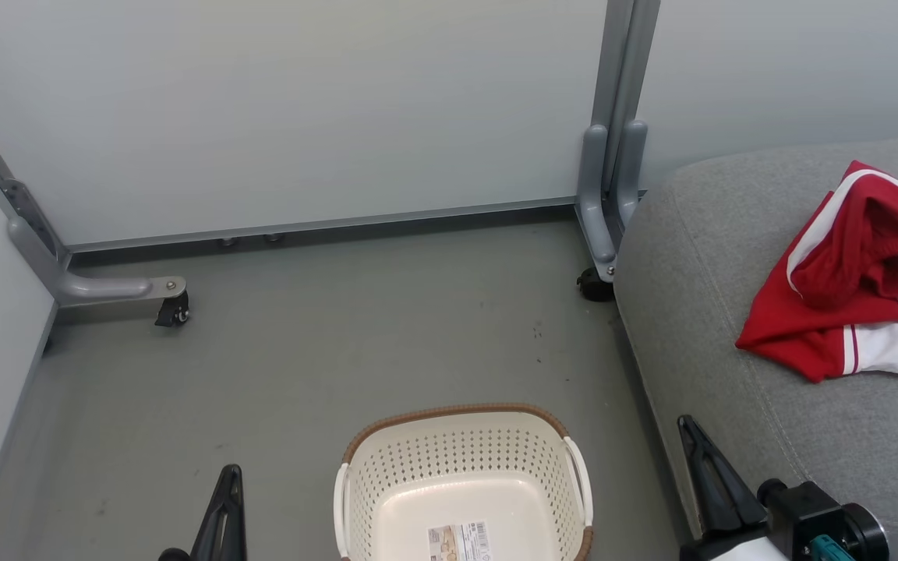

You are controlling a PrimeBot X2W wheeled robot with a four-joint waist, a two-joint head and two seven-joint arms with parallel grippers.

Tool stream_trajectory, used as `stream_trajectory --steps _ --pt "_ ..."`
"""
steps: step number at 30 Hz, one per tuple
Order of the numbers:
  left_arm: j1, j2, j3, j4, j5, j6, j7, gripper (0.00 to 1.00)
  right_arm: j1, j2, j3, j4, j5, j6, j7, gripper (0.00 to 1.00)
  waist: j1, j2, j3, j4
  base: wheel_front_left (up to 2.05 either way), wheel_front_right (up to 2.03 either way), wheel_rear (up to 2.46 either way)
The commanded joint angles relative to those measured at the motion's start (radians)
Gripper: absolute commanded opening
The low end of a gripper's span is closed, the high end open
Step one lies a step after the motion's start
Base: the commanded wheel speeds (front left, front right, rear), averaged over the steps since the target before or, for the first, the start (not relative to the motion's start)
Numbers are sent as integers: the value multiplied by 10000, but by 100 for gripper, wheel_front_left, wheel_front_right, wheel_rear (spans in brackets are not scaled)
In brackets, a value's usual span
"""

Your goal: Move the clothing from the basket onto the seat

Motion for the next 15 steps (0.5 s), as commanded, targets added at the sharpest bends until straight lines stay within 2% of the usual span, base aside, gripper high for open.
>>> stream_trajectory --steps 1,6,15 --pt "-3 1 -15 85 -28 -1 4 0 2 1 5 86 28 0 5 0 1 -1 2 0 0 0 0" --pt "1 -8 -86 554 -4 2 0 0 56 10 21 546 6 0 2 0 1 -1 5 -1 0 0 0" --pt "-424 103 32 738 -1889 -106 346 0 -287 -120 -90 694 2055 -1 328 0 1 -1 65 15 0 0 0"
